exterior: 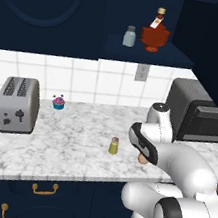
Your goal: Put the shaker and condiment bottle from the counter next to their counterparts in the cabinet.
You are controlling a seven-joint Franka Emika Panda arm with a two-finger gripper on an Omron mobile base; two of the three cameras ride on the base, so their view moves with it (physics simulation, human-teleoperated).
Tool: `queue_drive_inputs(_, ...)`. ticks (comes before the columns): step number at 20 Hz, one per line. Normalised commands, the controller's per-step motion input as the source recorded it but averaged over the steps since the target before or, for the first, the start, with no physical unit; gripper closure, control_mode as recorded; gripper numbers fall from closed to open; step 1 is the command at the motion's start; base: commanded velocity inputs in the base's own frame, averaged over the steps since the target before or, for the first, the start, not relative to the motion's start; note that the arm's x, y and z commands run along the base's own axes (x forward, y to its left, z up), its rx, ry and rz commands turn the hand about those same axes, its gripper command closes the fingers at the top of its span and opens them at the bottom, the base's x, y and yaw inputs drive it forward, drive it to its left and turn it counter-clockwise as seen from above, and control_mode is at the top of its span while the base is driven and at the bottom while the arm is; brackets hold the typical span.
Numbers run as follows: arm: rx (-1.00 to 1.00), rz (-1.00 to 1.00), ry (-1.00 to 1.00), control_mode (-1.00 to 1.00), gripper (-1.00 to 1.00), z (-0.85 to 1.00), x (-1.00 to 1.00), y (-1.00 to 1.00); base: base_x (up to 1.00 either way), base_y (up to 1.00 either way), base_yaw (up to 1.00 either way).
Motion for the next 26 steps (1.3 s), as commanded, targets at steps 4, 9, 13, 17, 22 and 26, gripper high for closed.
queue_drive_inputs(4, 0.0, 0.0, 0.0, -1.0, 1.0, -0.05, 0.0, 0.0, 0.0, 0.0, 0.0)
queue_drive_inputs(9, 0.0, 0.0, -0.06, -1.0, 1.0, -0.06, -0.01, 0.0, 0.0, 0.0, 0.0)
queue_drive_inputs(13, -0.03, 0.0, -0.14, -1.0, 1.0, 0.05, 0.0, 0.0, 0.0, 0.0, 0.0)
queue_drive_inputs(17, -0.05, 0.0, -0.16, -1.0, 1.0, 0.21, 0.0, 0.01, 0.0, 0.0, 0.0)
queue_drive_inputs(22, -0.03, 0.0, -0.03, -1.0, 1.0, 0.45, 0.0, 0.0, 0.0, 0.0, 0.0)
queue_drive_inputs(26, 0.0, 0.0, 0.0, -1.0, 1.0, 0.5, 0.0, 0.0, 0.0, 0.0, 0.0)
